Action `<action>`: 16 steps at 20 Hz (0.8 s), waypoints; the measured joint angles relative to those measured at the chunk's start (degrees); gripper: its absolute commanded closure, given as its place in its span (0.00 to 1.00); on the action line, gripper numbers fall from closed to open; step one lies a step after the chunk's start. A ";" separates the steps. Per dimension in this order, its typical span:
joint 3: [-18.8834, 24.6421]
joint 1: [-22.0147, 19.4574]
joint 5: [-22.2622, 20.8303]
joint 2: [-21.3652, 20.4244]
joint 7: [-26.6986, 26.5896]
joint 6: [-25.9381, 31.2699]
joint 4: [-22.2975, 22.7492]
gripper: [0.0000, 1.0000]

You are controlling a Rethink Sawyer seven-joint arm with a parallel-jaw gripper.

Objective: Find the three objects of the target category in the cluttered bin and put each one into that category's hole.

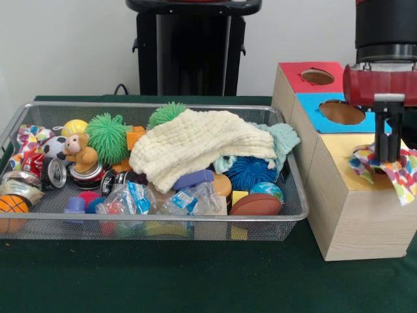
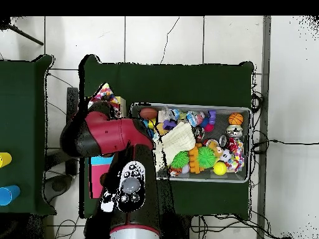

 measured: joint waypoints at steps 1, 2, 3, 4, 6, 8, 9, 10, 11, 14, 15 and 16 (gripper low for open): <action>-0.13 0.11 0.27 0.32 0.00 -0.39 -0.06 1.00; -0.45 0.35 0.87 0.99 0.00 -1.00 -0.18 1.00; -0.77 0.57 1.48 1.67 0.00 -1.30 -0.30 1.00; -0.96 0.71 2.00 2.12 0.00 -1.28 -0.37 1.00; -1.38 1.00 3.51 3.30 0.00 -1.27 -0.55 1.00; -1.87 1.24 5.12 4.43 0.00 -0.91 -0.71 1.00; -2.10 1.34 6.07 4.95 0.00 -0.46 -0.86 1.00; -2.25 1.44 6.66 5.04 0.00 -0.05 -1.15 1.00; -2.44 1.56 7.21 5.10 0.00 0.42 -1.44 1.00; -3.14 1.96 9.24 5.39 0.00 4.44 -2.63 1.00; -3.31 2.00 9.81 5.36 0.00 6.08 -2.92 1.00; -3.38 1.99 10.27 5.35 0.00 7.59 -3.08 1.00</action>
